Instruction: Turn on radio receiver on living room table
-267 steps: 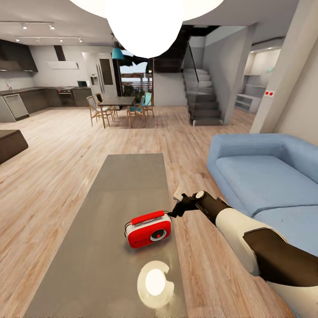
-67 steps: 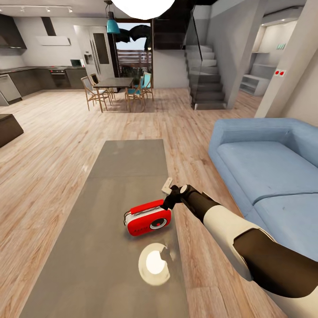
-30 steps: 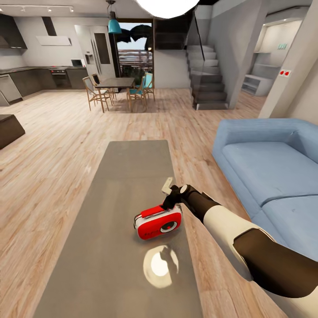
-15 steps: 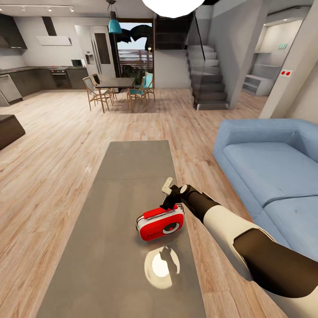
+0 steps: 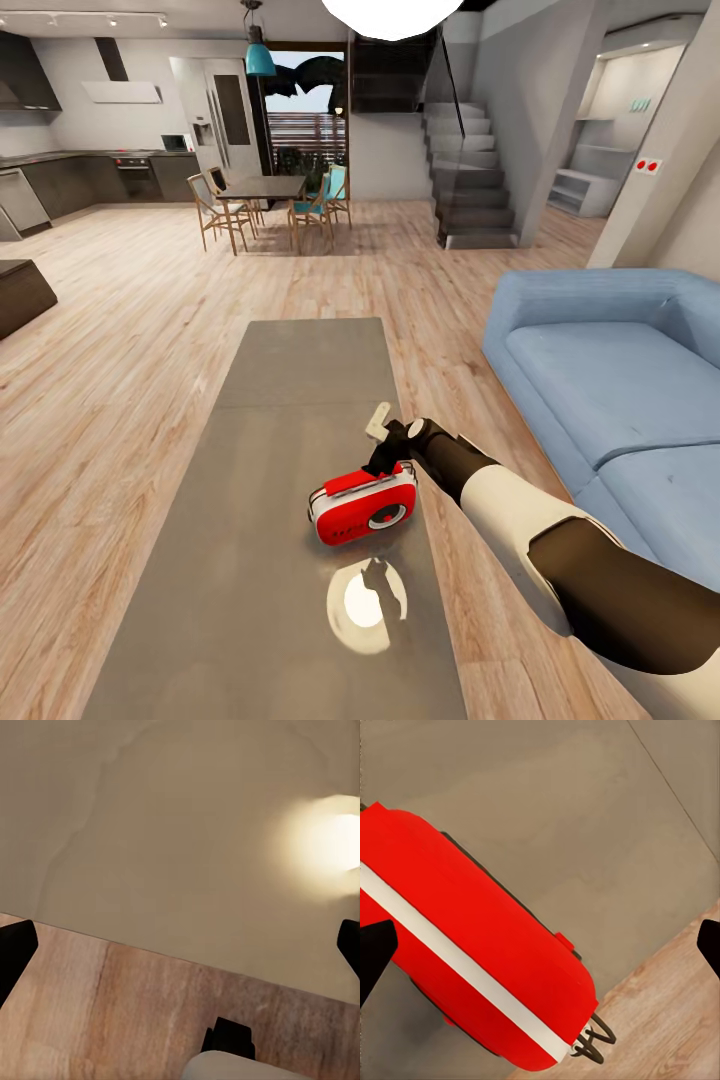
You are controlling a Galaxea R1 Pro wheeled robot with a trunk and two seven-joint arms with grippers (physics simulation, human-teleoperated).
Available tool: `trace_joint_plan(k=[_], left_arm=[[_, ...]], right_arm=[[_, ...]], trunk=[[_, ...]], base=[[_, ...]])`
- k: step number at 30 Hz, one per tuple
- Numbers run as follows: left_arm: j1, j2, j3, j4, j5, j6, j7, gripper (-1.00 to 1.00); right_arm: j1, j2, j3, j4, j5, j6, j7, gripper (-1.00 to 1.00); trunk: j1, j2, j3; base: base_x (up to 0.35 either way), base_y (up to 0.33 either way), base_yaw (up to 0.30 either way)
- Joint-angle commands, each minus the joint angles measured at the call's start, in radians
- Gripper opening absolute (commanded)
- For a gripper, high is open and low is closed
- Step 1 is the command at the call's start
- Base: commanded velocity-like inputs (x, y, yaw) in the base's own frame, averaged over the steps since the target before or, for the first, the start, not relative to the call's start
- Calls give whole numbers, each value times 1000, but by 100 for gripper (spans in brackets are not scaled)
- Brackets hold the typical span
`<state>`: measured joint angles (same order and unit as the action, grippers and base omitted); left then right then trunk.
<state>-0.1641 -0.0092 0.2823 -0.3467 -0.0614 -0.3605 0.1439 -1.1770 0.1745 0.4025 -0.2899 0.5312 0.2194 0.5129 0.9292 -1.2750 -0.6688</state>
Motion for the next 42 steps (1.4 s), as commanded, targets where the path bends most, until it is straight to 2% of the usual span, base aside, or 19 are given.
trace_joint_plan(k=[1, 33, 42], left_arm=[[0, 0, 0, 0, 0, 0, 0, 100], [0, 0, 1, 0, 1, 1, -2, 100], [0, -11, -1, -1, 9, 4, -7, 100]], right_arm=[[0, 0, 0, 0, 0, 0, 0, 100], [0, 0, 0, 0, -3, 2, 5, 100], [0, 0, 1, 0, -2, 2, 21, 100]], trunk=[[0, 0, 0], [0, 0, 0], [0, 0, 0]], base=[[0, 0, 0], [0, 0, 0], [0, 0, 0]])
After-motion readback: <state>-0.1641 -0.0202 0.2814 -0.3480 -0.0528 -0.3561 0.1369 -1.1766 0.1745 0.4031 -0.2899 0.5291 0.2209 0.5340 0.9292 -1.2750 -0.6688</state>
